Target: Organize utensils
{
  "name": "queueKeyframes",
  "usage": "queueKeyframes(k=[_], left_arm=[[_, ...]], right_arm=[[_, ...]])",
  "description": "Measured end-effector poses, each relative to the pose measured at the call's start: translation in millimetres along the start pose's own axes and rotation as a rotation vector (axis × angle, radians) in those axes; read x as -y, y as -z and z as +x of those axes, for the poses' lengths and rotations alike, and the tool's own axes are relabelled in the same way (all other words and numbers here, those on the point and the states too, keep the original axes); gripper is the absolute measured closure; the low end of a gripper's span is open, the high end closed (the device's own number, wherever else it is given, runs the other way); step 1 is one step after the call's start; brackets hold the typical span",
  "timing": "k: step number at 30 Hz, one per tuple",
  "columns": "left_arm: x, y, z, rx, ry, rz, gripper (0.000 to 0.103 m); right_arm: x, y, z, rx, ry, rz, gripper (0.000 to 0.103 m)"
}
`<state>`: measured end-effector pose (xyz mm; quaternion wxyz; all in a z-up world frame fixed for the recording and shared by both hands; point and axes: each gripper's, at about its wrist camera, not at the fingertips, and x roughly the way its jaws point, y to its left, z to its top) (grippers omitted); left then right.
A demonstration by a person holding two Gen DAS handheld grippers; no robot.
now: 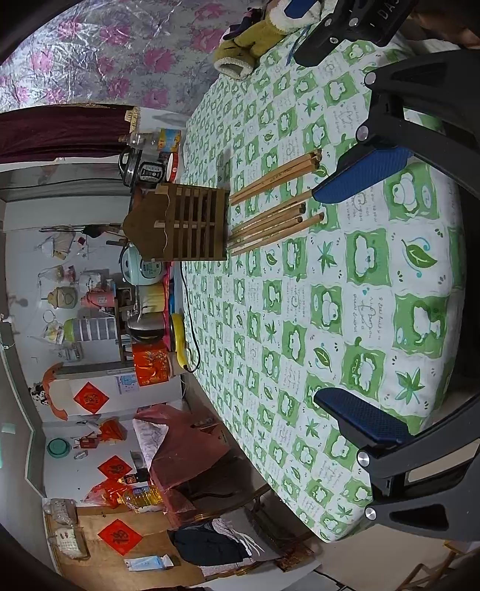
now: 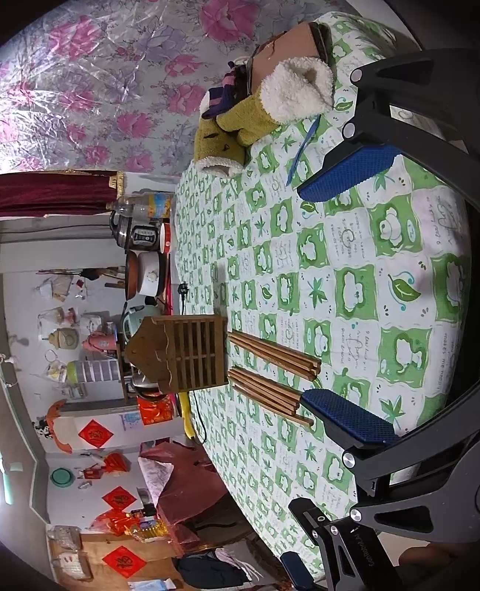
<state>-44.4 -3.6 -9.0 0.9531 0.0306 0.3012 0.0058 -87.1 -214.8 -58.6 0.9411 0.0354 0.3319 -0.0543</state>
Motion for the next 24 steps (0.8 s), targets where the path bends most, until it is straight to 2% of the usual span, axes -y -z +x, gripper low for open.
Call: queueKeyframes(k=[24], left_arm=[[1.5,1.2,1.9,0.0,-0.002,-0.001,0.005]], right_arm=[[-3.8,1.6,2.9,-0.019,-0.004,-0.012,0.006]])
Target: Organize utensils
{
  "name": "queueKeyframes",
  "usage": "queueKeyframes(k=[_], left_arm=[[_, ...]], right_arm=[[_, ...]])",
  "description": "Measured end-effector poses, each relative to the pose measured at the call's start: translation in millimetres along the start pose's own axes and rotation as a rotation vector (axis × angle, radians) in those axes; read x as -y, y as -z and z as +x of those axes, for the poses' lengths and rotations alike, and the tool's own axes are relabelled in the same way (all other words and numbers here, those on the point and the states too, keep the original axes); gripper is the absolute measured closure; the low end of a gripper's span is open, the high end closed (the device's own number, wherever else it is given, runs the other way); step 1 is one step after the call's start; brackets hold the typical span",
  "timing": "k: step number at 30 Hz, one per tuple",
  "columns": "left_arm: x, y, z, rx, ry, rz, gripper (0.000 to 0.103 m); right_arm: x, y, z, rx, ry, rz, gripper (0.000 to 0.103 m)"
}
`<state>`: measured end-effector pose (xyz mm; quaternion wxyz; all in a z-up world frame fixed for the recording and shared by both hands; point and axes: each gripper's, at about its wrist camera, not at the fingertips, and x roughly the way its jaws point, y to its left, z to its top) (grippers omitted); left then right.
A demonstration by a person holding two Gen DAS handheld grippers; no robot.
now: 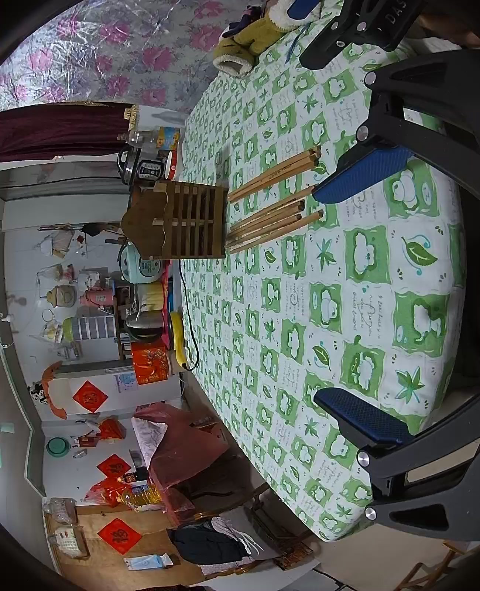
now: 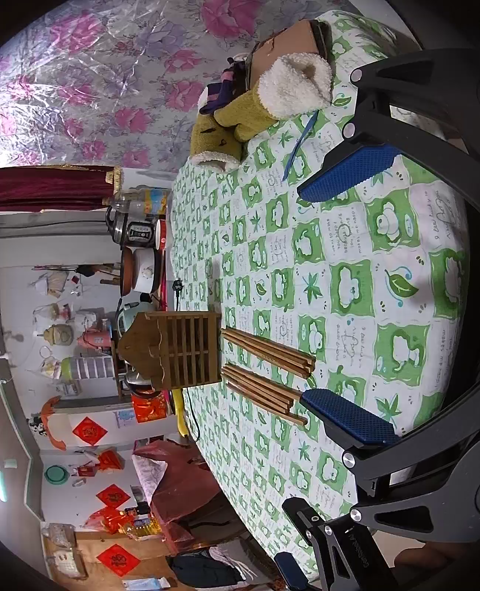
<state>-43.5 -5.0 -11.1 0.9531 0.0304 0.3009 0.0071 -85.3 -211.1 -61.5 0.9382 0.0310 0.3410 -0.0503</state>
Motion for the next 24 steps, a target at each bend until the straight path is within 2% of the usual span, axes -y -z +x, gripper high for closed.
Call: queueKeyframes(k=[24], left_arm=[[0.5,-0.7,-0.3,-0.003,0.001,0.002,0.005]], right_arm=[[-0.6,0.6,0.5,0.001,-0.004,-0.008,0.006]])
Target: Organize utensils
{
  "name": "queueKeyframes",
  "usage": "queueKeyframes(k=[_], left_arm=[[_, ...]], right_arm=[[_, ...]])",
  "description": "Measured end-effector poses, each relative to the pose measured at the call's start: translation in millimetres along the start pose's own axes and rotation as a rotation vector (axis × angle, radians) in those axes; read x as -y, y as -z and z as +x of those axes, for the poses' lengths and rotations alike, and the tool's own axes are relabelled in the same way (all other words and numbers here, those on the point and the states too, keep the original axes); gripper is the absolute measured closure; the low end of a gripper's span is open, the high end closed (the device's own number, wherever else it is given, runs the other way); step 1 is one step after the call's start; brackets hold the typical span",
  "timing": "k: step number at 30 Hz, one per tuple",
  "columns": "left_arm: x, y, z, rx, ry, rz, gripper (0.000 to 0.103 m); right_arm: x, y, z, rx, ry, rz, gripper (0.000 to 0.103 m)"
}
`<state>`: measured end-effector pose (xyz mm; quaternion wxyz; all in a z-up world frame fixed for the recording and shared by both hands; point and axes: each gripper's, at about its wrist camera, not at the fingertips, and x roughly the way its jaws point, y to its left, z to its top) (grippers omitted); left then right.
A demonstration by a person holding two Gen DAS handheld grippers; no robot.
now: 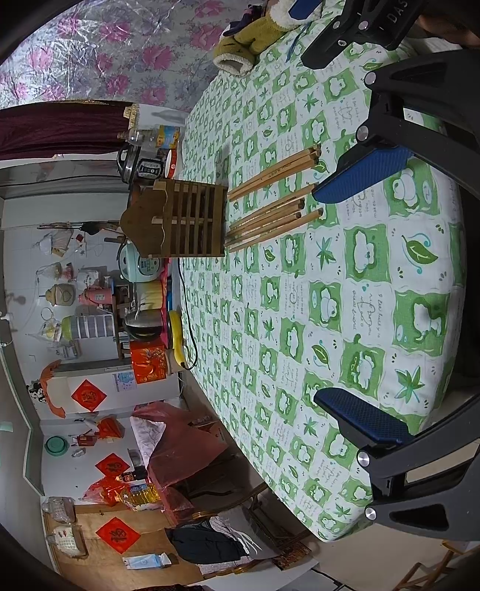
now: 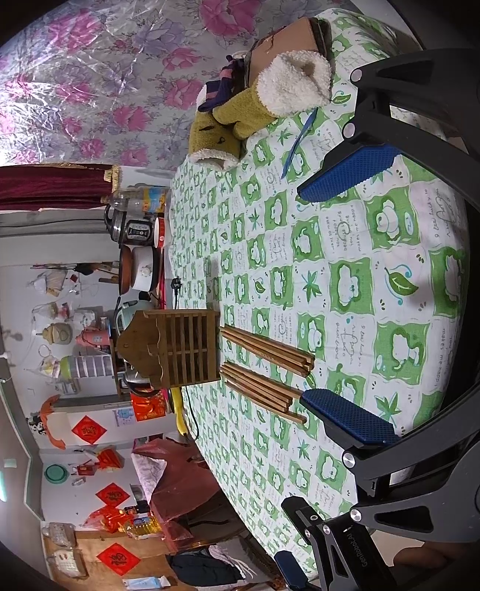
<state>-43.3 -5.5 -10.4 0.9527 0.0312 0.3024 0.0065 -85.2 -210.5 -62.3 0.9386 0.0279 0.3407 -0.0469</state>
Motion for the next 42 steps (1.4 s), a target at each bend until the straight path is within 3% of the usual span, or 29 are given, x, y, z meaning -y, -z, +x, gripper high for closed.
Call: queueKeyframes(k=[29,33,42], left_arm=[[-2.7,7.5,12.3,-0.041,0.003,0.004,0.005],[-1.5,7.2,19.6,-0.07,0.012,0.007,0.005],[11.3,10.2,50.1,-0.196,0.112,0.059,0.005]], right_arm=[[-2.9,5.0,2.1,-0.02,-0.007,0.003,0.006],[1.2,1.2,4.2,-0.028,-0.014,0.012,0.006],[18.1,-4.5,21.0,-0.078,-0.068,0.017,0.006]])
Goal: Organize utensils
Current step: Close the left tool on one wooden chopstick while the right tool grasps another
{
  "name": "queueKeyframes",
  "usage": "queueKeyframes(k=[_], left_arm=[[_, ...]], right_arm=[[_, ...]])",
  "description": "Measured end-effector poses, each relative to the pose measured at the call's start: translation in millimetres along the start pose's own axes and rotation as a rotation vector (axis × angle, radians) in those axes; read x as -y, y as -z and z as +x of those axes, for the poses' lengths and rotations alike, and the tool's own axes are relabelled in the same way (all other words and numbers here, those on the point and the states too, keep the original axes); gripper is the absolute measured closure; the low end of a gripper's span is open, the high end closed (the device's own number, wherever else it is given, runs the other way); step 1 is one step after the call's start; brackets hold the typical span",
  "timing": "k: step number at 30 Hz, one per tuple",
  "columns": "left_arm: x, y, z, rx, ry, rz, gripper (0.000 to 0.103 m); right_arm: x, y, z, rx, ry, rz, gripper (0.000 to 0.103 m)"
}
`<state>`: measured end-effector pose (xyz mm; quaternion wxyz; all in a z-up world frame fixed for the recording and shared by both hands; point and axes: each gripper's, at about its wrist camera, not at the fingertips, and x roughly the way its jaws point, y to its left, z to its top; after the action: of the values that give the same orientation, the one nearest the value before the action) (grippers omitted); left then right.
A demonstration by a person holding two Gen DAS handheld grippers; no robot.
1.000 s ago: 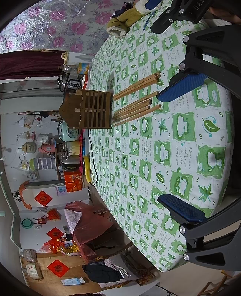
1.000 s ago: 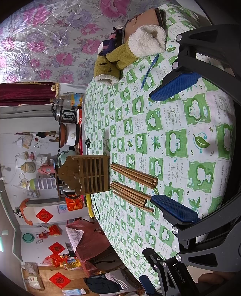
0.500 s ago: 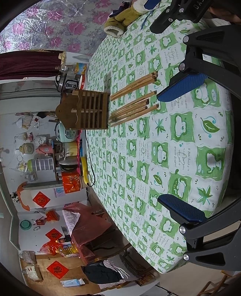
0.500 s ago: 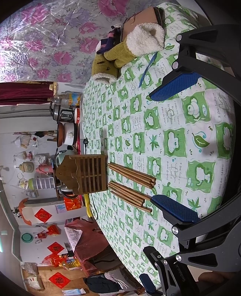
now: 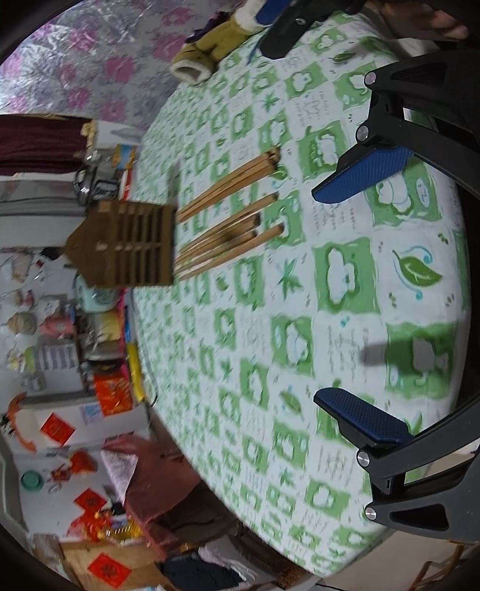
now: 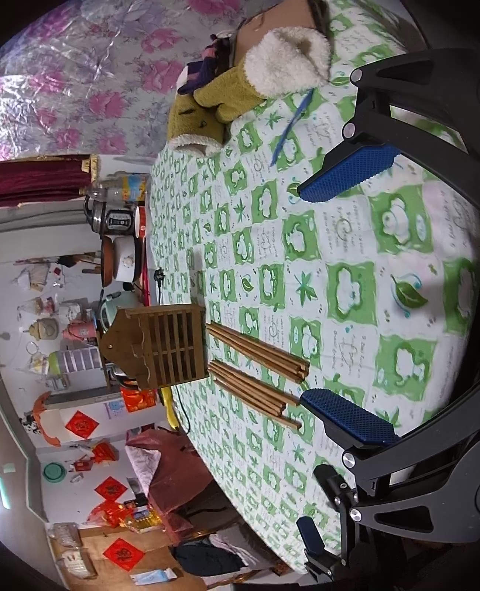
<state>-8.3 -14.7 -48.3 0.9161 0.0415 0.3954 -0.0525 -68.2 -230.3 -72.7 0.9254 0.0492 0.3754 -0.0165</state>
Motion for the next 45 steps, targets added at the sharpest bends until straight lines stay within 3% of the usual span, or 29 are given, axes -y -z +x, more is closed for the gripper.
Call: queueKeyframes(k=[3,8,14,18,21,25,32,34,36,38,39,42,45], left_arm=[[10.3,-8.1,12.6,-0.033,0.009,0.063,0.005],[26.7,-23.0,45.5,-0.112,-0.034,0.164,0.005],[11.8,-46.8,70.5,-0.203,0.0,0.166,0.004],[-22.5,-69.3,90.3,-0.21,-0.13,0.102,0.004],[-55.6,-81.6,103.8,-0.226,-0.164,0.005,0.006],[-77.8,-79.7,105.9,-0.253,-0.001,-0.126,0.006],[-79.2,-72.0,103.0,-0.231,0.027,-0.157,0.006],[-77.5,-71.6,102.7,-0.232,0.023,-0.149,0.006],[-77.6,-69.9,100.8,-0.231,0.021,-0.146,0.006],[-78.2,-69.3,100.2,-0.228,0.023,-0.148,0.006],[-77.6,-69.9,100.9,-0.229,0.022,-0.148,0.006],[-77.4,-69.1,99.7,-0.226,0.016,-0.137,0.006],[-73.3,-66.8,90.4,-0.198,0.012,-0.105,0.006]], right_arm=[[-0.4,-10.0,7.0,-0.015,0.007,-0.039,0.006],[-6.3,-28.1,34.8,-0.138,-0.092,-0.077,0.006],[-9.8,-29.0,49.7,-0.182,-0.104,-0.135,0.006],[-12.5,-30.7,57.8,-0.222,-0.131,-0.167,0.006],[-16.8,-33.8,65.0,-0.247,-0.158,-0.172,0.006],[-27.0,-33.2,80.0,-0.292,-0.171,-0.183,0.006],[-47.9,-30.8,105.8,-0.372,-0.093,-0.281,0.006],[-38.5,-37.2,117.9,-0.415,-0.078,-0.244,0.007],[-18.9,-44.2,118.2,-0.378,0.008,-0.21,0.007],[12.0,-52.2,114.0,-0.294,0.18,-0.174,0.007],[26.5,-55.1,112.0,-0.285,0.201,-0.137,0.008],[53.0,-57.4,105.4,-0.294,0.092,-0.026,0.011],[45.6,-53.2,100.2,-0.267,0.007,-0.043,0.012]])
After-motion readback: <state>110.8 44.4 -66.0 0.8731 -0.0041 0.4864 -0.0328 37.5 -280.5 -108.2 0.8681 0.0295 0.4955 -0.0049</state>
